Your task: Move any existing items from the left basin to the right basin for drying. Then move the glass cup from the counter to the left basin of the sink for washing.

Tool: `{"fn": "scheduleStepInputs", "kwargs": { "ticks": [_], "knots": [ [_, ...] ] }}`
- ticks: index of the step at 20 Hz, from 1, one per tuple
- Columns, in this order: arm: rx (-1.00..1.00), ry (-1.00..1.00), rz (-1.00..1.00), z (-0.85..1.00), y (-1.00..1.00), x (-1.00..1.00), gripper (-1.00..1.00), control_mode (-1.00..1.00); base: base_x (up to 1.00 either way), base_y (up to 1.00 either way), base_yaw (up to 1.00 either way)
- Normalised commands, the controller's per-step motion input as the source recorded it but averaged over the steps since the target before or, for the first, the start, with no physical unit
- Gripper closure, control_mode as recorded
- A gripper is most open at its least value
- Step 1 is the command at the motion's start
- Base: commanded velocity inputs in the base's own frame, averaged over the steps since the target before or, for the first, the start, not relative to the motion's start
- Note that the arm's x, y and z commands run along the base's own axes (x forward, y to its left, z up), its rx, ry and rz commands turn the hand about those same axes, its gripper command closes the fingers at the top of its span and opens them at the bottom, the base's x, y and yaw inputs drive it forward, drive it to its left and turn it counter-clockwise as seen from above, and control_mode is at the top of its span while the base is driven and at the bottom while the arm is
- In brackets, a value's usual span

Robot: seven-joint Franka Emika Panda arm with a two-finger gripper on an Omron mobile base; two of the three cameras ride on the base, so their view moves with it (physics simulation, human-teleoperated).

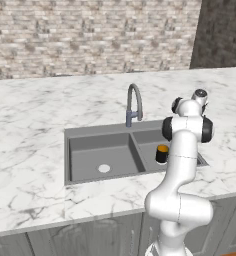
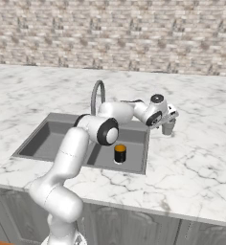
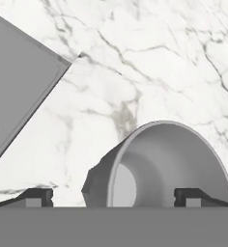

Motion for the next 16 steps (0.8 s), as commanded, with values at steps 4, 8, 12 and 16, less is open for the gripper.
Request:
{"fn": "scheduleStepInputs", "kwargs": {
  "ticks": [4, 8, 12, 16],
  "knots": [
    [0.0, 0.0, 0.0, -0.02, 0.0, 0.0, 1.0, -1.0, 0.0, 0.0, 0.0],
    [0.0, 0.0, 0.0, 0.0, 0.02, -0.01, 1.0, -1.0, 0.0, 0.0, 0.0],
    [0.0, 0.0, 0.0, 0.0, 0.11, -0.11, 1.0, -1.0, 0.0, 0.0, 0.0],
    [0.0, -0.05, 0.0, 0.45, 0.24, -0.54, 1.0, -1.0, 0.0, 0.0, 0.0]
  ]
}}
